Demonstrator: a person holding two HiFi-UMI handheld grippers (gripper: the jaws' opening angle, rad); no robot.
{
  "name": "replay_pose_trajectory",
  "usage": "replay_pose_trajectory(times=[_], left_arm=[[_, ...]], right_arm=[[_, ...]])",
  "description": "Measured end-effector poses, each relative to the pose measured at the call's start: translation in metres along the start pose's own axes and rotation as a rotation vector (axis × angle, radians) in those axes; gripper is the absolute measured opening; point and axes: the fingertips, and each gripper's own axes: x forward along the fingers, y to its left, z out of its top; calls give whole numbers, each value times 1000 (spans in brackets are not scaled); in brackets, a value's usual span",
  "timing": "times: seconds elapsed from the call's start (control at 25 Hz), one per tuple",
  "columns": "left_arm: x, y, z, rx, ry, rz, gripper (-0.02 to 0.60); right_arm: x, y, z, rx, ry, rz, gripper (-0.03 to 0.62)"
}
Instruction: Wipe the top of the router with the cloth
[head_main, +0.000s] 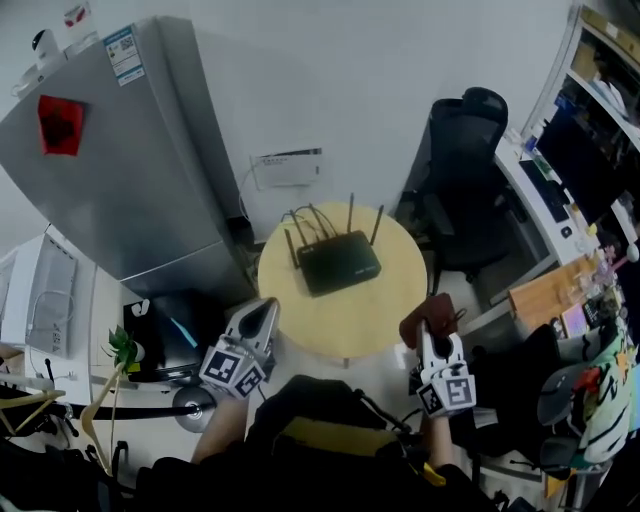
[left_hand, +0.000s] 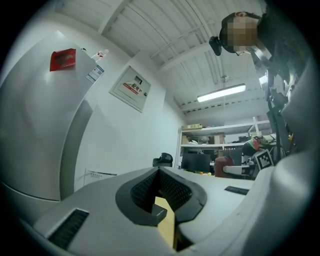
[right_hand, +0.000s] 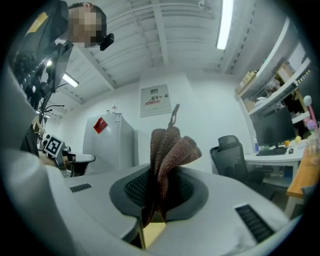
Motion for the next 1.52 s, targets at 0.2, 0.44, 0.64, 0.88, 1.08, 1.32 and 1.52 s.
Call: replay_pose_trajectory(times=[0.2,0.44,0.64,0.88,1.08,1.32,1.52], left_arm=[[-25,56,-3,-27,-1,92,-3],[-34,88,6,-29,-24,167,-3],[-32,106,13,-32,-40,244,-3],[-45,122,12,-18,-50,356,-3],[-38,128,20,18,-50,383,-3],[-30,132,27,38,-67,422,-3],[-37,133,12,20,-27,476,-3]], right_arm=[[55,30,-12,-9,34,75,60],[116,77,-26,-25,91,224,60],[163,95,-24,-76,123,364,60],[214,111,-29,-185,175,578,60],[242,140,-46,-360,241,798,61],[258,170,-114,-656,410,1010,61],[265,160,-201,-1035,587,1176,61]])
